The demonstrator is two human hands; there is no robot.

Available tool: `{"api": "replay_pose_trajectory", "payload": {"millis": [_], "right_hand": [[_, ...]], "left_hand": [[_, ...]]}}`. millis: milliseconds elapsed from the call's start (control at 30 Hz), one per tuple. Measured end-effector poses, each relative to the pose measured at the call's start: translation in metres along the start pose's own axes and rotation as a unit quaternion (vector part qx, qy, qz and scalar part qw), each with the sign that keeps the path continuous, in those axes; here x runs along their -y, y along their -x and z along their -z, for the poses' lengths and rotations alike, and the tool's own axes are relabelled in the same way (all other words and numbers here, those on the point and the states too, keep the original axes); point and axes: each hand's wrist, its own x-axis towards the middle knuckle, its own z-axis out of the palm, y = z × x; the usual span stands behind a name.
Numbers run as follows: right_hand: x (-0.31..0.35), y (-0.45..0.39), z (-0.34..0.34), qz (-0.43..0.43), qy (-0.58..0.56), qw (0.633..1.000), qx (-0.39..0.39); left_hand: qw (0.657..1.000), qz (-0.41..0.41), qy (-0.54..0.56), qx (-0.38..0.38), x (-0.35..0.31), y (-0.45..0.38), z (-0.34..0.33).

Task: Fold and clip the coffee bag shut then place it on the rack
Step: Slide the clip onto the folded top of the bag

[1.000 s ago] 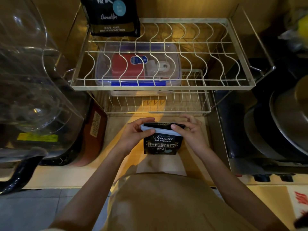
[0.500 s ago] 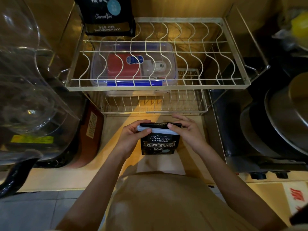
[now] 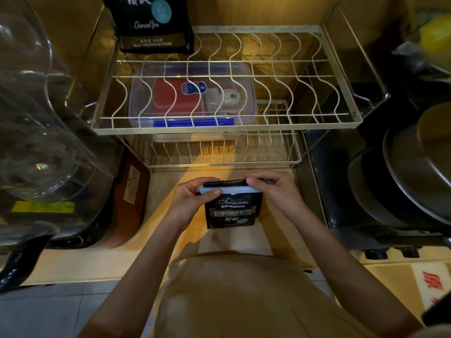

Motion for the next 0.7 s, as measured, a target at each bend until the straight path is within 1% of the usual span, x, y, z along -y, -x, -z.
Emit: {"api": "replay_pose_trajectory", "payload": {"millis": [133,200,300,367,433,533,633,700], "right_hand": [[-0.007,0.005,0.014,-0.032,0.042,0.997,0.048],[-0.011,0.007,0.017,-0.036,0.048,0.997,0.046],[-0.013,0.008,0.017,-0.019,0.050,0.998,0.036],[-0.014,0.008,0.017,-0.014,0.048,0.998,0.032],[-0.015,0.008,0.017,-0.017,0.045,0.998,0.033],[-0.014,0.006,0.017,-0.021,0.042,0.998,0.036],[-0.011,0.004,0.017,-0.022,0.024,0.999,0.039],[-0.011,0.004,0.017,-0.024,0.014,0.999,0.041]], "left_hand": [[1.000,-0.005,-0.024,0.006,-0.002,-0.001,0.002],[0.999,-0.009,-0.040,0.013,-0.005,-0.001,0.003],[0.997,-0.015,-0.076,0.030,-0.010,0.000,0.004],[0.988,-0.032,-0.143,0.050,-0.018,0.000,0.006],[0.962,-0.059,-0.256,0.072,-0.029,-0.003,0.006],[0.898,-0.129,-0.407,0.101,-0.043,-0.010,-0.005],[0.832,-0.209,-0.489,0.159,-0.050,-0.016,-0.027],[0.804,-0.242,-0.509,0.191,-0.050,-0.018,-0.040]]}}
